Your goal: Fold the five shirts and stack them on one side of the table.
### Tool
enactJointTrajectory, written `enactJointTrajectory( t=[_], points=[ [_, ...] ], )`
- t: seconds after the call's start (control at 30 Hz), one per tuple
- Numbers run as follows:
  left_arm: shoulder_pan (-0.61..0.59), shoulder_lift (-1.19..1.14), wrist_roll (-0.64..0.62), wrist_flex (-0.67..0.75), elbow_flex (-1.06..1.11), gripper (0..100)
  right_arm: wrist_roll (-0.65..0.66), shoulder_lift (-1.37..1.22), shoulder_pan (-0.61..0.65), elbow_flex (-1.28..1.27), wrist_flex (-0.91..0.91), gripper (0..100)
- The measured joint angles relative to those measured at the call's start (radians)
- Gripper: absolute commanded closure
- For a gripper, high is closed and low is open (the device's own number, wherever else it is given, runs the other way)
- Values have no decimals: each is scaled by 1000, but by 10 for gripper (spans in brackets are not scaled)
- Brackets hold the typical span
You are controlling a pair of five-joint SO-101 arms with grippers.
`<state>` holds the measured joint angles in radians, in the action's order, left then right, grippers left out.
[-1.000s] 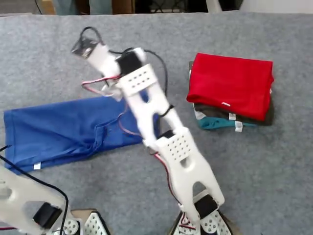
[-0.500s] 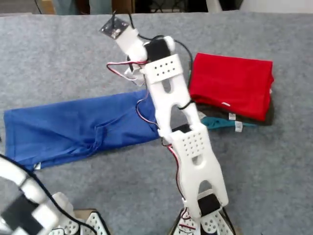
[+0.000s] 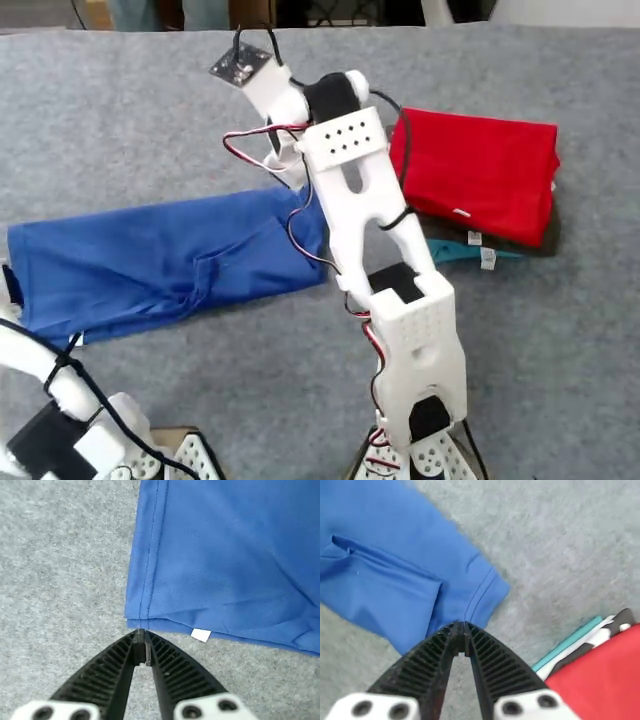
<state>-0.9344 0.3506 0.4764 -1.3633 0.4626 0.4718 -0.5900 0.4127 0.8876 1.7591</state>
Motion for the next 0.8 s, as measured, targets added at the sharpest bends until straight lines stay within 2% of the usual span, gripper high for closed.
enactJointTrajectory(
  t=[0.3, 0.8],
  points=[
    [37, -133, -31, 94, -12, 970, 0, -15, -11, -28, -5, 984],
    [43, -358, -38, 86, -74, 970, 0, -129, -74, -28, -196, 984]
  ],
)
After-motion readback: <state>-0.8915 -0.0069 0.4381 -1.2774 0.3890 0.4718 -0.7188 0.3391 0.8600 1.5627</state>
